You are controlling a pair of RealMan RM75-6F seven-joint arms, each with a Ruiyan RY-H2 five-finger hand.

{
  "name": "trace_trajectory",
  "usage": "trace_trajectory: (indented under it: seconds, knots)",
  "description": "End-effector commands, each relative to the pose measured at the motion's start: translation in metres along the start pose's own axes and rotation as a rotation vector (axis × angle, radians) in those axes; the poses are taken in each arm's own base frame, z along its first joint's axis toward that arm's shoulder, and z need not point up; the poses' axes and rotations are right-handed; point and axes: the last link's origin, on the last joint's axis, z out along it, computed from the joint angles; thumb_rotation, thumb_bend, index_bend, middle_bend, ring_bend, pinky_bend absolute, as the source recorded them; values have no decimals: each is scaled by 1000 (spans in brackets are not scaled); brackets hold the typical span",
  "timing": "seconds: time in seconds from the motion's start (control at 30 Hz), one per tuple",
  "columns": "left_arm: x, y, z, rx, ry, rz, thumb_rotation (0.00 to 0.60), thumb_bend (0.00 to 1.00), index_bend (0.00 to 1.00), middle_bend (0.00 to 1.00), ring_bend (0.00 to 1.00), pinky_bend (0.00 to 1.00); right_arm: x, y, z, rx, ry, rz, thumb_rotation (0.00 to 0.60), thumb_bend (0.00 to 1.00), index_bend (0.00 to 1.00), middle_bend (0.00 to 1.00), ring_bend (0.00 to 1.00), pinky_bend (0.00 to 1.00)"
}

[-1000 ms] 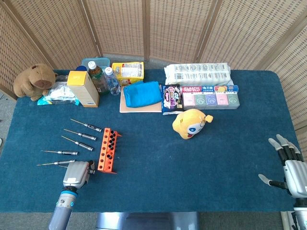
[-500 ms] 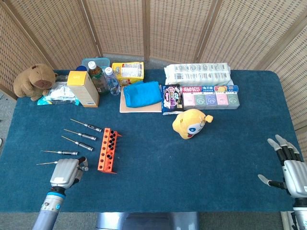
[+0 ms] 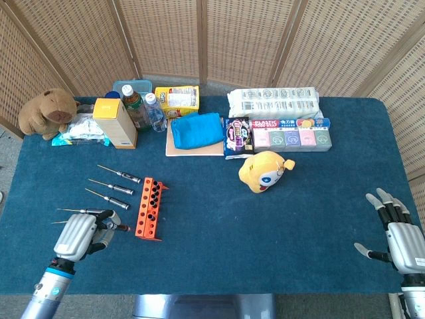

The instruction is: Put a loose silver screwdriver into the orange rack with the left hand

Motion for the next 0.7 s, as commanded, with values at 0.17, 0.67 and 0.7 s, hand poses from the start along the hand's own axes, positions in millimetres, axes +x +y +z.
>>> trace_trajectory:
  seconds: [0.17,0.67,0.7]
  knots:
    - [20,-4,-9,-78,18,-128,600,422,492,1000,1000,1000,-2,-1,0,0,-3,-8,600,18,90,0,0,0]
    - [63,6,-26,-141,-16,-144,600,423,492,1000,1000,1000,-3,-1,1,-3,-5,-10,600,18,89,0,0,0]
    - [68,8,-29,-146,-22,-138,600,423,492,1000,1000,1000,-3,-1,1,-3,-6,-10,600,18,89,0,0,0]
